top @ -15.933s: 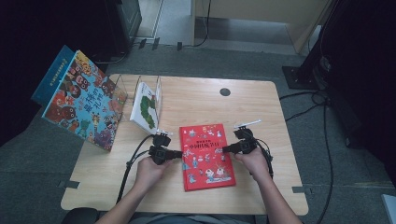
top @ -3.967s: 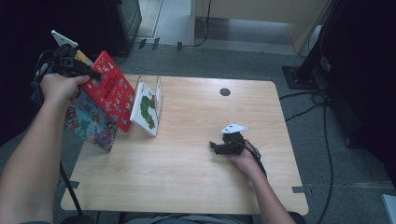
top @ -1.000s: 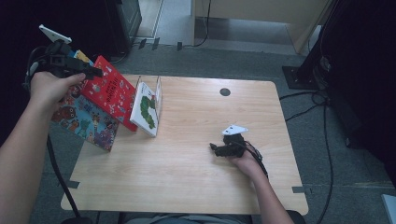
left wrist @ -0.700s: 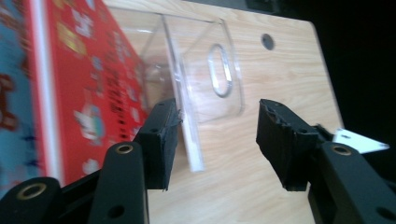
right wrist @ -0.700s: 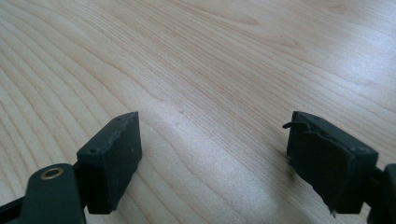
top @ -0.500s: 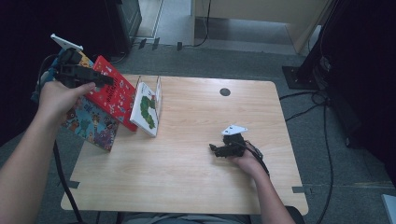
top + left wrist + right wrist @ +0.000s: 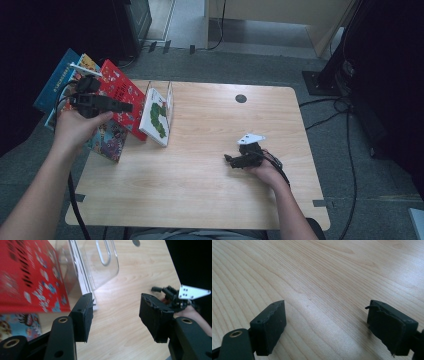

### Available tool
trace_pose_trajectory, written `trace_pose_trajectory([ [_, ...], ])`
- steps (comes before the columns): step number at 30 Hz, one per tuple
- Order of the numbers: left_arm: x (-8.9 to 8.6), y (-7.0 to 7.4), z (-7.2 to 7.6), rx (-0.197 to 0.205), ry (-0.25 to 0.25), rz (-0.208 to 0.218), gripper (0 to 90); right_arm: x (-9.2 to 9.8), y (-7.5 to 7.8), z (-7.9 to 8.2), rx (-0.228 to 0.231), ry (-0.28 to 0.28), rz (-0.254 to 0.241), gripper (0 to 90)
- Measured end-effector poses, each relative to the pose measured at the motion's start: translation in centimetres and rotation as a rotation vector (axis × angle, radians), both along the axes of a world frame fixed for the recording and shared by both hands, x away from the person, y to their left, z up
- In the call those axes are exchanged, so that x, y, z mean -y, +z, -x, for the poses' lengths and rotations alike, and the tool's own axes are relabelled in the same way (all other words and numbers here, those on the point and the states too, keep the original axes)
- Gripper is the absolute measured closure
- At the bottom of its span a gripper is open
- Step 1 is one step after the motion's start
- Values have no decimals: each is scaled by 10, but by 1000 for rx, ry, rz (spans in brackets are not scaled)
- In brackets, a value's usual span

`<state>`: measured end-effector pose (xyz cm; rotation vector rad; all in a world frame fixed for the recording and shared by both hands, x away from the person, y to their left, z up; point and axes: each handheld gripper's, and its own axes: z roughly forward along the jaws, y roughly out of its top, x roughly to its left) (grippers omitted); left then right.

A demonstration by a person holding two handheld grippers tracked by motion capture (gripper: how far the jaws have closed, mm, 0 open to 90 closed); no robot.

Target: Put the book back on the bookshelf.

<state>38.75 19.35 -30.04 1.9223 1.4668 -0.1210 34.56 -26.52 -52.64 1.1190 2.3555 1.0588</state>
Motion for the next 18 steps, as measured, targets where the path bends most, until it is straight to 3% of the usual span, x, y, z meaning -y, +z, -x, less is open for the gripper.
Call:
trace_pose_trajectory([
  [18,19,-64,45,-4,-64,27,436,0,0,0,-1,0,1,152],
])
